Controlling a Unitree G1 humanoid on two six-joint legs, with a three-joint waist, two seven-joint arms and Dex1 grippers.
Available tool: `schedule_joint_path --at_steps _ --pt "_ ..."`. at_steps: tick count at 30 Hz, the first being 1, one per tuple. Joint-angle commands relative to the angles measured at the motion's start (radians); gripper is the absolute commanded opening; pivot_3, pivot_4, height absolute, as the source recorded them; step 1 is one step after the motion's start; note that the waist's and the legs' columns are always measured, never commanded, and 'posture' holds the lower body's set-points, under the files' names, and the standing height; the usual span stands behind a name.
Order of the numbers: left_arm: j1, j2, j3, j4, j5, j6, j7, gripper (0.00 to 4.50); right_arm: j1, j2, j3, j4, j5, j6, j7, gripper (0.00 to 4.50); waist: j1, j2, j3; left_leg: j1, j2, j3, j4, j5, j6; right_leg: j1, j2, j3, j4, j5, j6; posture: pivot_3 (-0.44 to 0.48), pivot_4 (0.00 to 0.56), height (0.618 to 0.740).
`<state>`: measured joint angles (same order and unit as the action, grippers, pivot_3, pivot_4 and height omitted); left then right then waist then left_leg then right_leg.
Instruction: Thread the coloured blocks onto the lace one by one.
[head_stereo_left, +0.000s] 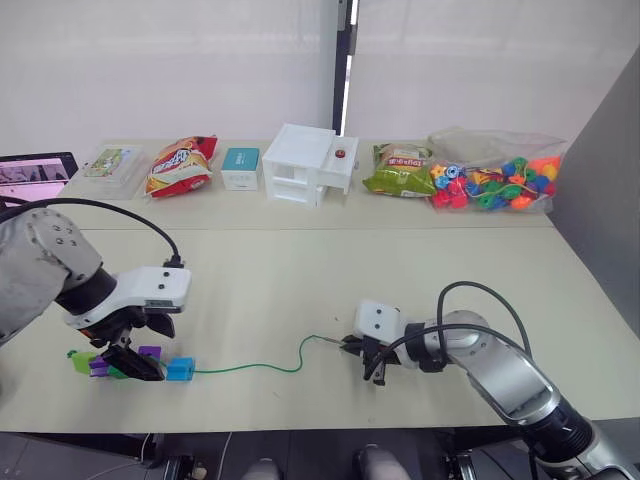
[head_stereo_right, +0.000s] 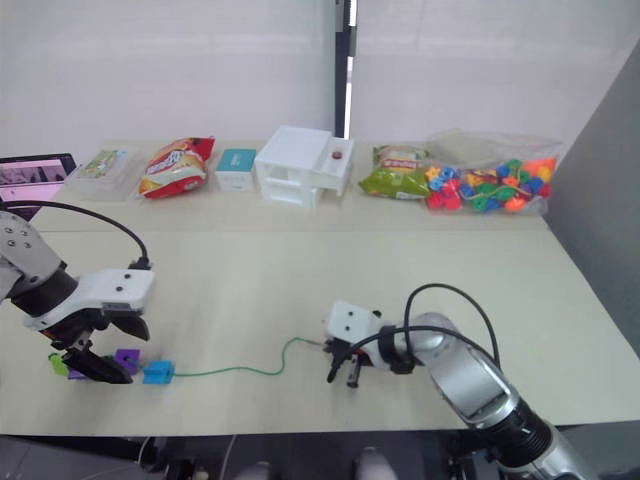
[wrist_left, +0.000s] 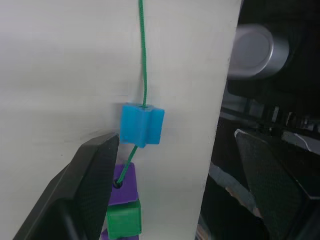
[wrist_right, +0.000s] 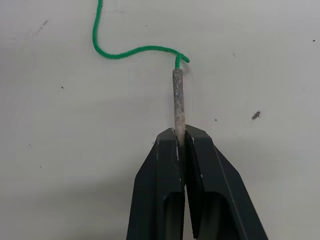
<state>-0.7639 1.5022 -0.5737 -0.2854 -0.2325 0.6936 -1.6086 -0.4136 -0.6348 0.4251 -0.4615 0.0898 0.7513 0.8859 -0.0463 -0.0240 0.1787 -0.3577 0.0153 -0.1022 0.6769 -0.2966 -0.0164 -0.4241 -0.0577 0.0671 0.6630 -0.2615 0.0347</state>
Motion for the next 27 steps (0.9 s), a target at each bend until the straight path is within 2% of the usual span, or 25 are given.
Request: schedule_joint_path --at_steps 1,4,9,14,27 --pt "0.030 -0.022 -0.009 0.008 0.154 -0.069 -0.001 3.91 0.005 -0.001 -0.010 -0.047 0.004 0.012 -0.017 0.00 -0.002 0.000 0.000 0.000 0.000 0.000 0.000 0.000 0.000 0.000 0.000 0.000 0.000 0.000 0.000 0.000 0.150 0.740" --pt "0.070 -0.078 0.007 0.033 0.233 -0.111 0.029 3.91 0.009 -0.003 -0.009 -0.060 0.009 0.025 -0.024 0.00 0.000 0.000 0.000 0.000 0.000 0.000 0.000 0.000 0.000 0.000 0.000 0.000 0.000 0.000 0.000 0.000 0.150 0.740" --pt "0.112 -0.129 0.043 0.001 0.253 -0.078 0.006 3.91 0.016 0.002 -0.002 -0.085 0.016 0.049 -0.037 0.00 0.001 0.000 0.000 -0.001 0.000 0.000 0.001 0.000 0.000 0.000 0.000 0.000 0.000 0.000 0.000 0.000 0.150 0.740" --pt "0.158 -0.191 0.031 0.011 0.319 -0.080 0.047 3.91 0.019 0.000 -0.009 -0.105 0.027 0.077 -0.047 0.00 0.002 0.000 0.000 0.000 0.000 0.000 0.001 0.000 0.000 0.000 -0.001 0.000 0.000 0.000 0.000 0.000 0.150 0.740" --pt "0.250 -0.252 0.047 0.047 0.426 -0.129 0.049 3.91 0.025 0.000 -0.021 -0.131 0.046 0.123 -0.070 0.00 0.001 0.003 -0.002 0.004 0.000 0.000 0.001 0.000 0.000 0.003 -0.001 0.000 0.001 0.000 0.000 0.000 0.150 0.740"
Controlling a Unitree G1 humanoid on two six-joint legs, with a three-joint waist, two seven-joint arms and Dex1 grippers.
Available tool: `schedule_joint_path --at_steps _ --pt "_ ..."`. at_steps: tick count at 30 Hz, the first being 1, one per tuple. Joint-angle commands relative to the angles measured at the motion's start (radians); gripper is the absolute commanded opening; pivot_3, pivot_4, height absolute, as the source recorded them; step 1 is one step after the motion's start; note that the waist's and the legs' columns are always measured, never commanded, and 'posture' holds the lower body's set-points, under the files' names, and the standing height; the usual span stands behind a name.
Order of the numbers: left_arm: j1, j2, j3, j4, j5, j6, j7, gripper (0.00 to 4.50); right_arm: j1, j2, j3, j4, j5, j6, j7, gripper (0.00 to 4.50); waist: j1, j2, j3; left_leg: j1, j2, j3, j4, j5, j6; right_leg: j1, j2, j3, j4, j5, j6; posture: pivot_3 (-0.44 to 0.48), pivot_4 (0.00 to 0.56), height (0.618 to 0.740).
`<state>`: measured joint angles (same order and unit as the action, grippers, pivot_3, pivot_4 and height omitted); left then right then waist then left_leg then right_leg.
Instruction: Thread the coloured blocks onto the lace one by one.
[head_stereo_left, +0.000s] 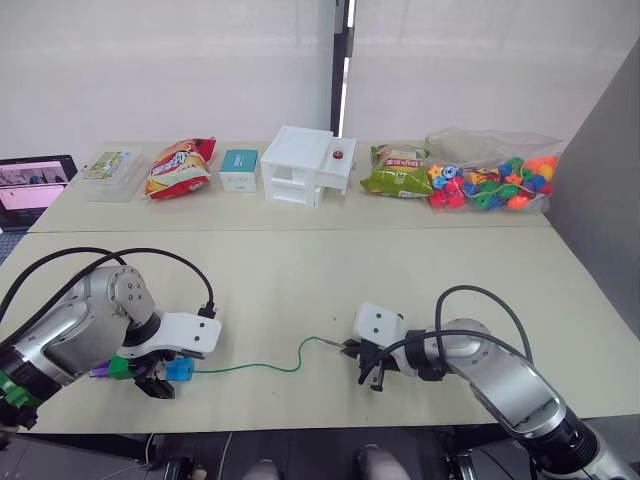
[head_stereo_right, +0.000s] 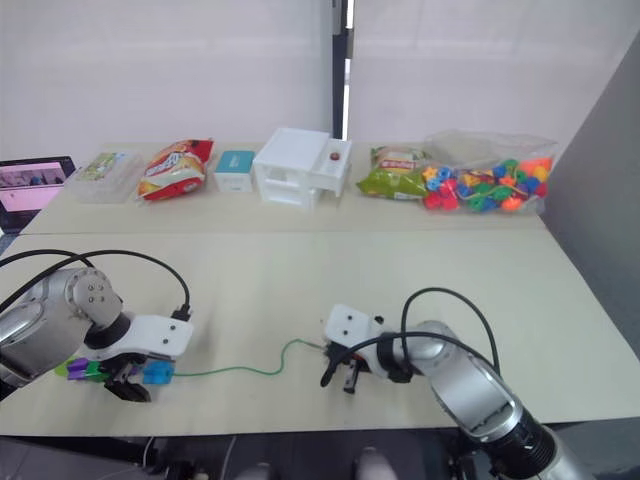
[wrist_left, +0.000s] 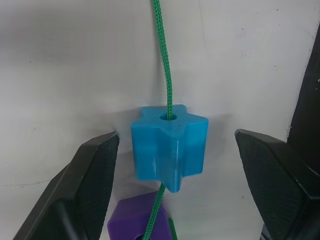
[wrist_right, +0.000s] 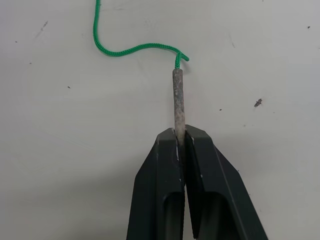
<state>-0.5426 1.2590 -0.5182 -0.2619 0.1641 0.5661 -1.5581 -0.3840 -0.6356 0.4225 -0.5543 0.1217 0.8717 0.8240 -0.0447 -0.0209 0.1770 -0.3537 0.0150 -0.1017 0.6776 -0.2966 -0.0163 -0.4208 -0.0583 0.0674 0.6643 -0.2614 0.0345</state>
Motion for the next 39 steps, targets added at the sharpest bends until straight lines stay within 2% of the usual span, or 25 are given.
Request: schedule_joint_path --at_steps 1,3,8,9,18,27,30,36,39 --pt "0.033 -0.009 -0.004 0.029 0.034 -0.007 -0.004 3.65 -0.006 -0.001 -0.018 -0.037 0.015 0.003 -0.009 0.00 0.000 0.000 0.000 0.000 0.000 0.000 0.000 0.000 0.000 0.000 0.000 0.000 0.000 0.000 0.000 0.000 0.150 0.740" --pt "0.040 -0.009 0.003 0.036 0.039 -0.014 -0.007 3.17 -0.007 -0.004 -0.017 -0.036 0.018 0.003 -0.012 0.00 -0.001 0.000 0.000 0.000 0.000 0.000 0.000 0.000 0.000 0.000 0.000 0.000 0.000 0.000 0.000 0.000 0.150 0.740" --pt "0.055 -0.013 0.026 0.056 0.055 -0.035 -0.019 1.51 -0.007 -0.020 -0.022 -0.035 0.021 0.001 -0.010 0.00 -0.014 0.000 0.000 0.000 0.000 0.000 -0.001 0.000 0.000 -0.001 0.001 0.000 0.001 0.000 0.000 0.000 0.150 0.740" --pt "0.061 -0.010 0.031 0.059 0.056 -0.045 -0.021 1.37 -0.006 -0.027 -0.025 -0.035 0.022 -0.001 -0.008 0.00 -0.016 0.000 0.000 0.000 0.000 0.000 -0.001 0.000 0.000 -0.001 0.000 0.000 0.001 0.000 0.000 0.000 0.150 0.740" --pt "0.109 -0.010 0.079 0.047 0.046 -0.035 -0.029 1.37 0.001 -0.082 -0.051 -0.026 0.030 -0.021 0.003 0.00 -0.025 0.000 0.000 0.000 0.000 0.000 -0.001 0.000 0.001 -0.001 0.000 0.000 0.001 0.000 0.000 0.000 0.150 0.740" --pt "0.203 0.043 0.164 0.136 0.070 -0.113 0.038 1.37 0.056 -0.283 -0.169 0.064 -0.005 -0.140 0.057 0.00 -0.028 0.003 -0.001 0.001 0.001 0.001 -0.002 -0.001 0.001 -0.001 0.001 0.000 0.001 0.000 0.000 0.000 0.150 0.740" --pt "0.220 0.030 0.186 0.122 0.062 -0.094 0.051 1.37 0.072 -0.346 -0.198 0.106 -0.028 -0.183 0.069 0.00 -0.029 0.007 0.000 0.001 0.002 0.002 -0.002 -0.001 0.001 -0.001 0.001 0.001 0.000 0.000 0.000 0.000 0.150 0.740" --pt "0.228 -0.013 0.200 0.090 0.061 -0.056 0.082 1.37 0.062 -0.378 -0.193 0.158 -0.053 -0.229 0.092 0.00 -0.027 0.009 -0.001 0.002 0.002 0.003 -0.001 -0.001 0.001 -0.001 0.001 0.002 0.000 0.000 0.000 0.000 0.150 0.740" --pt "0.206 -0.041 0.197 0.096 0.072 -0.057 0.104 1.37 0.053 -0.395 -0.183 0.188 -0.079 -0.244 0.108 0.00 -0.022 0.015 -0.003 0.001 0.000 0.003 -0.001 -0.001 0.001 0.000 0.000 0.002 0.000 0.000 0.000 0.000 0.150 0.740"
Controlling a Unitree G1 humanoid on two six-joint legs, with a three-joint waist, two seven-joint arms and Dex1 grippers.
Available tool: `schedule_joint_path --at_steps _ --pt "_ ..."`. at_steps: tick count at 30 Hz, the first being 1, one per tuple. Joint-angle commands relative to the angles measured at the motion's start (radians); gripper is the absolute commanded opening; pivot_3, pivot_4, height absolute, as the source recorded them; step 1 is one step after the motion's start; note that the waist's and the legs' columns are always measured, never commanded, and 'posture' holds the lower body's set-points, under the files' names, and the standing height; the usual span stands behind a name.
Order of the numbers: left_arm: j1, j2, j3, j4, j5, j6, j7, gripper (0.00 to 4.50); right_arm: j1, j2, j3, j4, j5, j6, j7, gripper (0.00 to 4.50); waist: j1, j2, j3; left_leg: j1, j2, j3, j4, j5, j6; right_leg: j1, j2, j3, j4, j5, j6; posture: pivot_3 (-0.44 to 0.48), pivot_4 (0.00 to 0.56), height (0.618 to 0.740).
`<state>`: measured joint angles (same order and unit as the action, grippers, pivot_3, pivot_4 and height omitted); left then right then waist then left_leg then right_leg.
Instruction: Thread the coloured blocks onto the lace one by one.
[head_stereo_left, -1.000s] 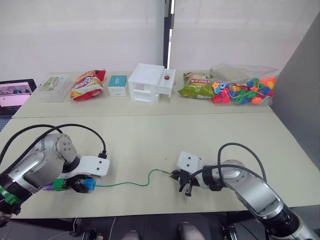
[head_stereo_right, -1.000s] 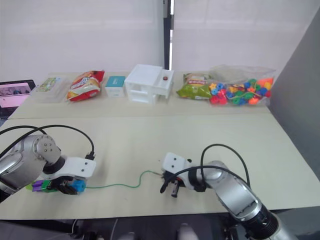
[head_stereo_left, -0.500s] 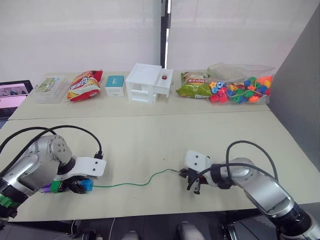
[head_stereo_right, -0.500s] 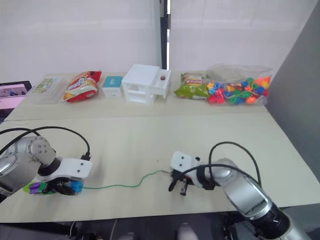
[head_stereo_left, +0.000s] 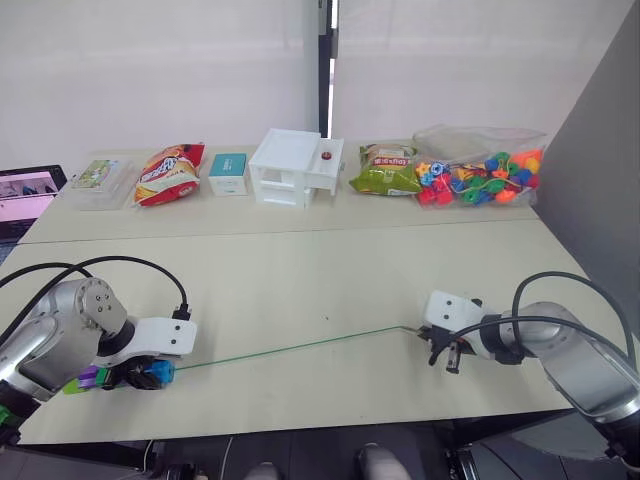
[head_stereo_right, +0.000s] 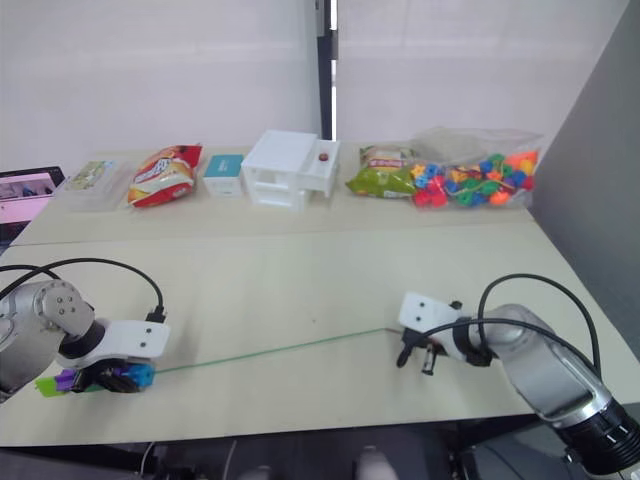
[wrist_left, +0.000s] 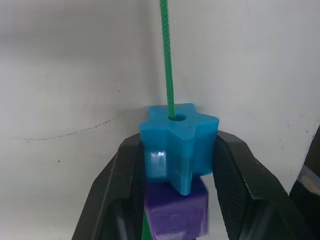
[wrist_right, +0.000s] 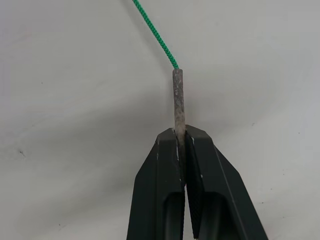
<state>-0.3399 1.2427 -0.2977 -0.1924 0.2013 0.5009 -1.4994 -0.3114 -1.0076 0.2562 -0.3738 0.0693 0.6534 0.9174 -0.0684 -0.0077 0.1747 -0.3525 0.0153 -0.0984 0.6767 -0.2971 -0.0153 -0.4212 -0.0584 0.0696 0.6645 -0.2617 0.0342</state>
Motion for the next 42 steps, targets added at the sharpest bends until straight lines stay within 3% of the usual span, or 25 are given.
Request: schedule_joint_path --at_steps 1,16,21,25,26,28,34,38,42 --pt "0.000 -0.031 -0.023 0.025 0.035 0.010 0.046 1.37 -0.020 -0.028 -0.016 0.014 -0.031 -0.027 0.020 0.00 0.005 0.003 -0.001 0.000 0.000 0.000 0.000 0.000 0.000 0.000 0.000 0.000 0.000 0.000 0.000 0.000 0.150 0.740" --pt "0.035 -0.063 -0.018 0.003 0.041 0.011 0.068 1.37 0.055 -0.010 0.060 -0.075 -0.068 0.034 0.062 0.00 0.024 0.009 -0.004 0.002 0.000 0.000 0.000 0.000 0.000 0.004 0.000 0.000 0.000 0.000 0.000 0.000 0.150 0.740" --pt "0.049 -0.068 -0.018 0.003 0.050 0.004 0.078 1.37 0.059 0.000 0.057 -0.054 -0.088 0.029 0.062 0.00 0.023 0.008 -0.005 0.014 0.000 0.000 -0.003 0.000 0.001 0.020 0.000 0.000 -0.004 -0.007 0.008 0.000 0.150 0.740" --pt "0.049 -0.094 0.001 -0.008 0.044 -0.007 0.107 1.37 0.054 0.080 0.029 -0.059 -0.052 0.038 0.042 0.00 0.023 0.009 -0.007 0.016 0.000 0.000 -0.004 0.000 0.001 0.023 0.000 0.000 -0.004 -0.008 0.009 0.000 0.150 0.740" --pt "0.054 -0.095 0.009 -0.014 0.037 -0.022 0.109 1.37 0.063 0.091 0.027 -0.063 -0.049 0.035 0.043 0.34 0.023 0.010 -0.008 0.017 0.000 0.000 -0.004 0.000 0.001 0.023 0.000 0.000 -0.004 -0.008 0.009 0.000 0.150 0.740" --pt "0.063 -0.101 0.031 -0.022 0.022 -0.036 0.118 2.42 0.070 0.123 0.013 -0.053 -0.054 0.014 0.025 1.03 0.025 0.011 -0.008 0.017 0.000 0.000 -0.004 0.000 0.001 0.024 0.000 0.000 -0.004 -0.008 0.009 0.000 0.150 0.740" --pt "0.092 -0.102 0.114 -0.060 -0.036 -0.010 0.121 4.37 0.085 0.139 -0.035 -0.029 -0.069 -0.027 0.004 3.00 0.024 0.005 -0.010 0.017 0.000 0.000 -0.004 0.000 0.001 0.020 -0.001 0.000 -0.004 -0.006 0.006 0.000 0.150 0.740" --pt "0.191 -0.085 0.290 -0.131 -0.156 -0.002 0.121 4.50 0.153 0.130 -0.173 -0.074 -0.003 -0.034 0.001 4.36 0.025 0.000 -0.007 0.014 0.000 0.000 -0.004 -0.001 0.001 0.016 -0.001 0.000 -0.005 -0.004 0.002 0.000 0.150 0.740" --pt "0.308 -0.152 0.583 -0.187 -0.311 0.047 0.156 4.50 0.259 0.160 -0.403 -0.159 0.139 0.017 0.002 4.47 0.028 -0.004 -0.004 0.004 0.000 -0.002 -0.003 -0.002 0.003 0.008 -0.002 -0.001 -0.004 -0.003 0.002 0.000 0.150 0.740"
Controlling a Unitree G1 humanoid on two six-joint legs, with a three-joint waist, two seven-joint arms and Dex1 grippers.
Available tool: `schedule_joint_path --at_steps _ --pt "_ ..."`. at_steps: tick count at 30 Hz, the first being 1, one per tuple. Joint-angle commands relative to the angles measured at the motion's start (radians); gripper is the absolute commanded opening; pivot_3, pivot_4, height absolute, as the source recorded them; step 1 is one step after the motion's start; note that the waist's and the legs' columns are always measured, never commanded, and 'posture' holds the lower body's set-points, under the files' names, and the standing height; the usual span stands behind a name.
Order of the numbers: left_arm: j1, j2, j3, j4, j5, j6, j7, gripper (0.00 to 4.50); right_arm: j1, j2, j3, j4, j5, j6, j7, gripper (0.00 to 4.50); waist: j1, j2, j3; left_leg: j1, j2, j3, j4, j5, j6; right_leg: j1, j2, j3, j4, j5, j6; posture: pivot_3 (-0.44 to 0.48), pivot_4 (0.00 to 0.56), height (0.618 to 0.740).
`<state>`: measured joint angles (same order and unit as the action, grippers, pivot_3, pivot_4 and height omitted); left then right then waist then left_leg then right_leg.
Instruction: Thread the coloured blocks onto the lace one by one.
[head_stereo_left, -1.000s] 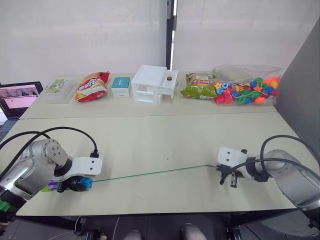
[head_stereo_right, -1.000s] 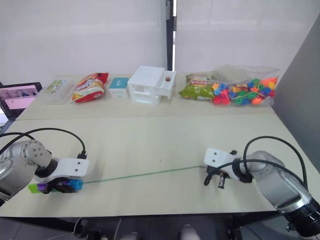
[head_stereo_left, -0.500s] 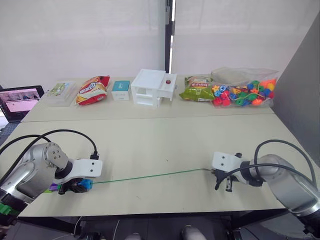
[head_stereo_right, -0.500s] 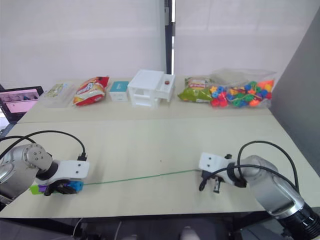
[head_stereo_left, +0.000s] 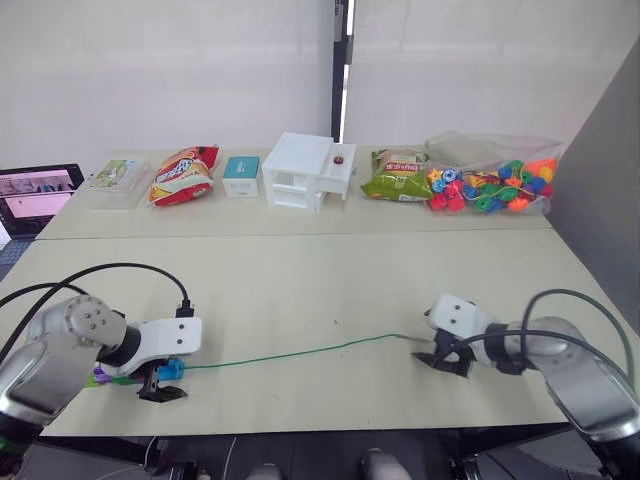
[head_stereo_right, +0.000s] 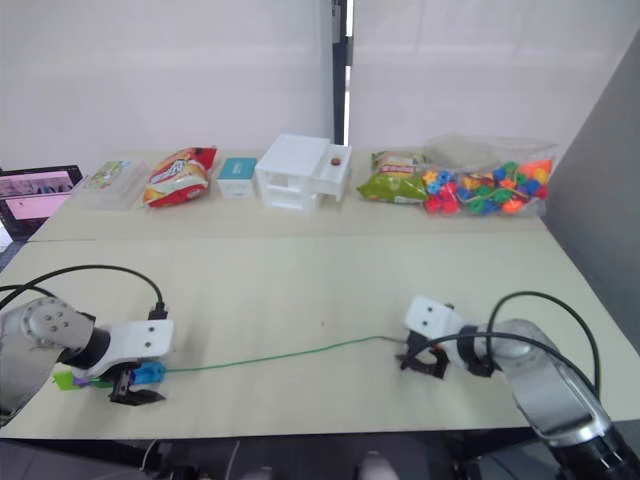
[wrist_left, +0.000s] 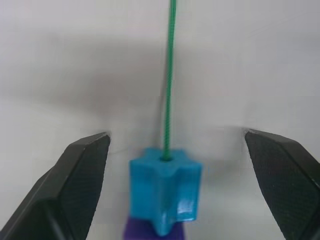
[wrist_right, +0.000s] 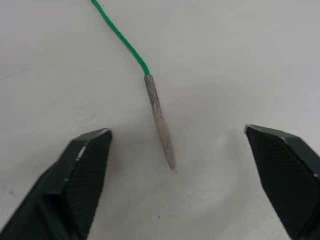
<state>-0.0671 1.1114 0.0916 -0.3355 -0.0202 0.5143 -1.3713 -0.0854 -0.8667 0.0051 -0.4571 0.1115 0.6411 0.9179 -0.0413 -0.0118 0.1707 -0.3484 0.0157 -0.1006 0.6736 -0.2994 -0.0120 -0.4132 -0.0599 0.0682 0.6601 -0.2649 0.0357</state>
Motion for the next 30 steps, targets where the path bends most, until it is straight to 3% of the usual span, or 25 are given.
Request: schedule_joint_path --at_steps 1,7,14,20,24,30 --pt "0.064 -0.047 0.271 -0.044 -0.112 0.027 0.045 4.50 0.057 0.031 -0.210 -0.091 0.130 0.041 -0.003 4.47 0.002 -0.001 0.000 -0.005 -0.001 0.000 0.003 0.000 0.000 -0.006 0.000 0.000 0.002 0.000 0.000 0.000 0.150 0.740" --pt "0.169 -0.195 0.619 -0.058 -0.317 0.056 0.077 4.50 0.204 0.096 -0.447 -0.062 0.248 0.059 -0.021 4.47 0.003 -0.002 0.001 -0.005 -0.001 0.001 0.003 0.000 0.000 -0.006 -0.001 0.000 0.002 0.000 0.000 0.000 0.150 0.740" --pt "0.401 -0.365 0.849 0.040 -0.443 -0.024 0.078 4.50 0.308 0.205 -0.637 0.047 0.335 0.020 -0.074 4.47 -0.004 -0.002 0.001 -0.004 0.000 0.003 0.002 0.000 -0.001 -0.005 0.000 0.002 0.001 0.000 0.000 0.000 0.150 0.740" --pt "0.528 -0.478 0.908 0.111 -0.470 -0.087 0.178 4.50 0.398 0.220 -0.710 0.122 0.354 -0.034 -0.072 4.47 0.002 -0.004 0.000 -0.003 0.000 0.003 0.003 0.001 -0.002 -0.002 -0.001 0.002 -0.002 0.001 0.000 0.000 0.150 0.740" --pt "0.616 -0.518 0.940 0.186 -0.488 -0.132 0.198 4.50 0.412 0.204 -0.732 0.190 0.382 -0.063 -0.041 4.47 -0.002 -0.005 0.001 0.004 0.001 0.004 -0.001 0.000 -0.002 0.011 0.000 0.001 -0.007 -0.001 0.001 0.000 0.150 0.740" --pt "0.660 -0.524 0.901 0.231 -0.495 -0.209 0.219 4.50 0.430 0.182 -0.688 0.231 0.385 -0.097 -0.003 4.47 -0.001 -0.006 0.000 0.011 0.001 0.005 -0.007 0.001 -0.002 0.015 0.000 0.002 -0.012 -0.004 0.005 0.000 0.150 0.740"
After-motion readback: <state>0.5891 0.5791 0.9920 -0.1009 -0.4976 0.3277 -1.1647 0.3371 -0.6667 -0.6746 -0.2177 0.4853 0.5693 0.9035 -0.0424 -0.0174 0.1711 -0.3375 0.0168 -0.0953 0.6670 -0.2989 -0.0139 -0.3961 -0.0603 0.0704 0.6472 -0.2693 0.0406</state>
